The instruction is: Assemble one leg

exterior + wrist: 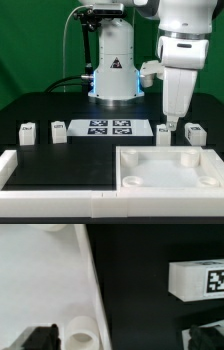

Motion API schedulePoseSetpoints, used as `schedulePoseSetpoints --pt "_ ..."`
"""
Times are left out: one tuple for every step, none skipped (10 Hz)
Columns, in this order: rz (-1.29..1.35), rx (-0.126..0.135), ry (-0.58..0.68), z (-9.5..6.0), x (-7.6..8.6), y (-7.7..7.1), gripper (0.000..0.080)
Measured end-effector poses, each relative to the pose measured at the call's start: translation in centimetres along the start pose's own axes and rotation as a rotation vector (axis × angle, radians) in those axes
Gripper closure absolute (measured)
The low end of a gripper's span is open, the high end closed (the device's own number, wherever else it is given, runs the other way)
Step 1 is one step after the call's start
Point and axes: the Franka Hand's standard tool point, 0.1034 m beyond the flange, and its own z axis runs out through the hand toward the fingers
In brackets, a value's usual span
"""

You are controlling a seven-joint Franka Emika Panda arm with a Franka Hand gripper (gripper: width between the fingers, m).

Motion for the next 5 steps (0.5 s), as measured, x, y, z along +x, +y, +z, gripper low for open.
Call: schedulePoseSetpoints --pt "0.137 0.001 0.002 0.0 0.1 0.0 0.0150" --pt "0.211 0.002 0.003 0.0 0.1 0.0 0.0150" --pt "0.338 0.005 0.004 0.0 0.0 -0.2 0.0150" --pt "0.495 0.013 0.011 0.1 -0.1 -0.7 0.0150" --pt "0.649 0.018 0.016 0.3 0.0 -1.5 0.0150"
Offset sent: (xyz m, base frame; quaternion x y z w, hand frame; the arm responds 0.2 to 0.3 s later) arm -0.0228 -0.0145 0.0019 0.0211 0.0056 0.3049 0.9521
